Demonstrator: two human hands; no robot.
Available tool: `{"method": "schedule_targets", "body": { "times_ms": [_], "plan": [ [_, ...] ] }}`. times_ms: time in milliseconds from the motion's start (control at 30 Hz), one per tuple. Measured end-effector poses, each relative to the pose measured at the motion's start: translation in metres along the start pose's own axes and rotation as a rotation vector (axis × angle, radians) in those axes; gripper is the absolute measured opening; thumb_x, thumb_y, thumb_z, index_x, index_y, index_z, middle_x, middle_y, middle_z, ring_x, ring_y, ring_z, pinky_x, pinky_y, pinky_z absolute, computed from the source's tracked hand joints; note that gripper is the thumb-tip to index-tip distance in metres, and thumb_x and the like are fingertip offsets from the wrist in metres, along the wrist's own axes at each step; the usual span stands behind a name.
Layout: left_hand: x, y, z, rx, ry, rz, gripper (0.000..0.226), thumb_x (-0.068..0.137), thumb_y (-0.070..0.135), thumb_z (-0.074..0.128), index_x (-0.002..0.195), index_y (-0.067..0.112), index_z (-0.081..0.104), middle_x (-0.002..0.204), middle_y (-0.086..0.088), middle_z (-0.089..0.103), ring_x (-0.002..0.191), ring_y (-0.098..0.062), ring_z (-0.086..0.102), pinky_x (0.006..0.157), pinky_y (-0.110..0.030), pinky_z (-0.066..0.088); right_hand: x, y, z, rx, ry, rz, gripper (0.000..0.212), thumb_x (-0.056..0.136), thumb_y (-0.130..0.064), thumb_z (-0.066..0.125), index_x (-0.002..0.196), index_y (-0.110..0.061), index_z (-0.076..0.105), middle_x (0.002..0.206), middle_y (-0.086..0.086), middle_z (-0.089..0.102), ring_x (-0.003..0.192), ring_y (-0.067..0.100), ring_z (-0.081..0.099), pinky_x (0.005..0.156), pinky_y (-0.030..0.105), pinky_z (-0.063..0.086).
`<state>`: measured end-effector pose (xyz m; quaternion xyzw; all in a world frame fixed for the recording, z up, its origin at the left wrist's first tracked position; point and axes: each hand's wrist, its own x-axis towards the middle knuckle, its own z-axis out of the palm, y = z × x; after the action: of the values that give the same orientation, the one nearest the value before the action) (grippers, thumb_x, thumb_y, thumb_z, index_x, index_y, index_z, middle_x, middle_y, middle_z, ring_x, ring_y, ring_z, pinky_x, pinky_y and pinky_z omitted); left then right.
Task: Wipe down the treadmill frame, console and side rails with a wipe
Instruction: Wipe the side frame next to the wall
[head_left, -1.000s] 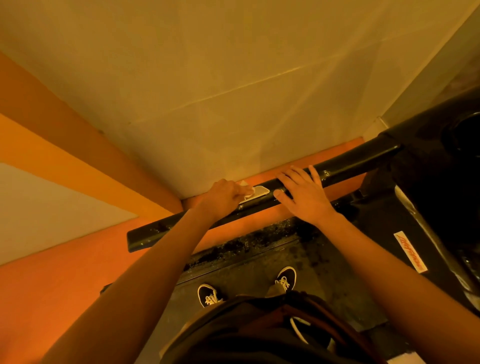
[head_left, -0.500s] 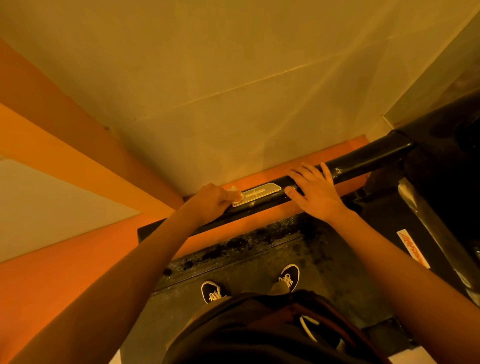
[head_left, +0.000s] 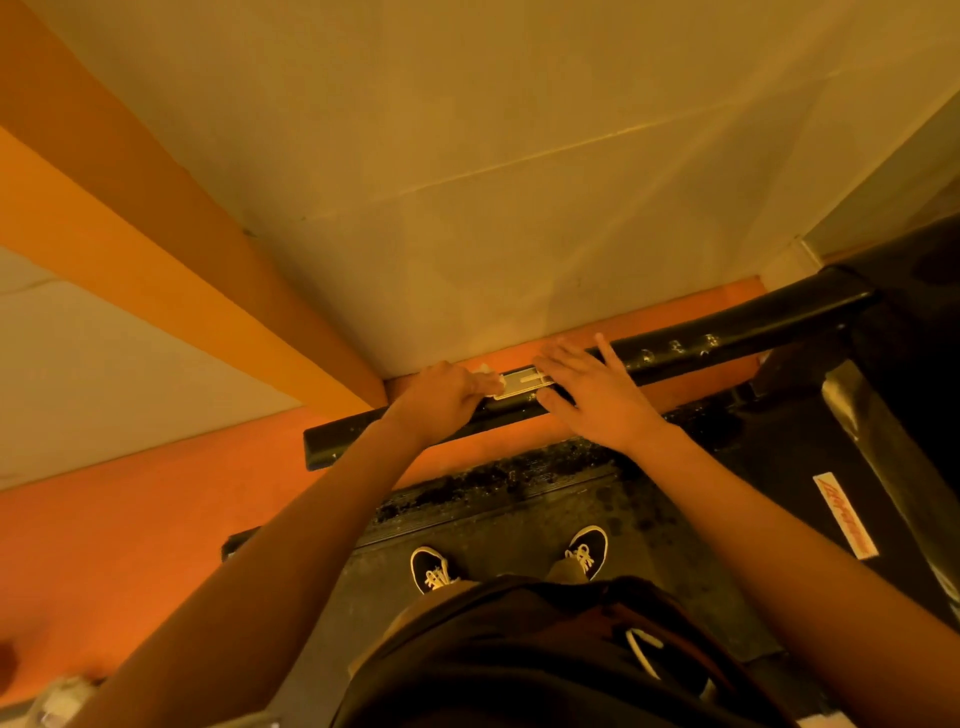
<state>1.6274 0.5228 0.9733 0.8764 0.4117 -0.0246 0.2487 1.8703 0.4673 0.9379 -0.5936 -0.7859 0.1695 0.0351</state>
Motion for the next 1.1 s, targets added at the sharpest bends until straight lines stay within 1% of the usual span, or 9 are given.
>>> {"method": "schedule_targets", "body": {
  "times_ms": [167, 300, 367, 500, 567, 700, 833, 967, 1100],
  "plan": [
    [-0.008, -0.011, -0.004, 0.002, -0.051, -0.013, 0.036, 0.106, 0.016, 0.047, 0.134, 0.029, 0.064, 0.127, -0.007, 0.07, 0.1, -0.03, 0.067, 0.084, -0.037, 0.052, -0.002, 0.001, 0.01, -0.021, 0.054, 0.019, 0.067, 0.097, -0.06, 0.016, 0.152, -0.029, 0.039, 0.158, -0.007, 0.036, 0.15, 0.013, 0.024, 0.122, 0.048, -0.001],
    [-0.038, -0.035, -0.01, 0.041, 0.022, -0.032, 0.037, 0.101, 0.006, 0.053, 0.129, 0.024, 0.069, 0.101, -0.014, 0.072, 0.087, -0.034, 0.068, 0.069, -0.031, 0.043, 0.0, 0.0, 0.011, -0.02, 0.083, 0.024, 0.068, 0.097, -0.061, 0.017, 0.15, -0.028, 0.042, 0.157, -0.007, 0.038, 0.149, 0.012, 0.026, 0.121, 0.044, -0.002],
    [-0.033, -0.025, -0.011, 0.062, 0.027, -0.016, 0.035, 0.101, 0.006, 0.053, 0.129, 0.019, 0.068, 0.104, -0.016, 0.071, 0.088, -0.035, 0.067, 0.07, -0.032, 0.045, -0.001, 0.0, 0.012, -0.014, 0.091, 0.023, 0.068, 0.097, -0.061, 0.017, 0.149, -0.027, 0.043, 0.156, -0.006, 0.04, 0.148, 0.013, 0.028, 0.12, 0.043, -0.003],
    [-0.025, -0.035, -0.007, 0.018, -0.043, -0.028, 0.036, 0.103, 0.017, 0.05, 0.133, 0.032, 0.064, 0.108, -0.009, 0.072, 0.089, -0.028, 0.067, 0.077, -0.04, 0.053, -0.001, -0.001, 0.011, 0.006, 0.095, 0.022, 0.069, 0.096, -0.062, 0.016, 0.149, -0.027, 0.043, 0.156, -0.006, 0.04, 0.148, 0.014, 0.028, 0.121, 0.043, -0.002],
    [-0.042, -0.053, -0.008, 0.031, 0.012, -0.003, 0.032, 0.098, 0.013, 0.057, 0.121, 0.031, 0.071, 0.1, -0.005, 0.072, 0.088, -0.026, 0.067, 0.071, -0.032, 0.048, -0.001, -0.001, 0.011, 0.015, 0.11, 0.017, 0.068, 0.097, -0.061, 0.018, 0.149, -0.026, 0.044, 0.155, -0.005, 0.041, 0.147, 0.014, 0.029, 0.121, 0.044, 0.0],
    [-0.085, -0.059, -0.027, -0.043, 0.176, 0.034, 0.02, 0.084, -0.006, 0.068, 0.096, 0.006, 0.079, 0.07, -0.004, 0.066, 0.066, -0.01, 0.059, 0.059, -0.002, 0.031, -0.001, 0.0, 0.014, 0.007, 0.125, 0.019, 0.067, 0.097, -0.061, 0.019, 0.148, -0.026, 0.046, 0.155, -0.005, 0.042, 0.147, 0.014, 0.03, 0.121, 0.045, 0.002],
    [-0.071, -0.055, -0.014, -0.034, 0.162, 0.03, 0.018, 0.092, -0.001, 0.065, 0.103, 0.007, 0.078, 0.087, -0.009, 0.075, 0.073, -0.018, 0.065, 0.062, -0.026, 0.047, -0.001, 0.0, 0.015, 0.007, 0.124, 0.02, 0.065, 0.098, -0.06, 0.021, 0.148, -0.027, 0.045, 0.155, -0.006, 0.042, 0.147, 0.014, 0.029, 0.121, 0.044, 0.001],
    [-0.061, -0.061, -0.011, -0.042, 0.082, -0.02, 0.029, 0.1, 0.011, 0.06, 0.123, 0.023, 0.073, 0.103, -0.002, 0.075, 0.086, -0.021, 0.069, 0.069, -0.028, 0.045, -0.001, 0.002, 0.015, 0.0, 0.113, 0.024, 0.064, 0.098, -0.06, 0.022, 0.149, -0.028, 0.044, 0.155, -0.007, 0.041, 0.147, 0.012, 0.028, 0.122, 0.044, 0.001],
    [-0.103, -0.087, -0.027, -0.09, 0.07, -0.083, 0.023, 0.1, 0.017, 0.062, 0.117, 0.023, 0.076, 0.079, 0.007, 0.074, 0.06, -0.001, 0.06, 0.061, -0.023, 0.047, 0.0, 0.001, 0.016, -0.003, 0.106, 0.027, 0.066, 0.098, -0.062, 0.02, 0.15, -0.029, 0.042, 0.156, -0.007, 0.04, 0.148, 0.012, 0.028, 0.122, 0.045, 0.002]
  ]
}}
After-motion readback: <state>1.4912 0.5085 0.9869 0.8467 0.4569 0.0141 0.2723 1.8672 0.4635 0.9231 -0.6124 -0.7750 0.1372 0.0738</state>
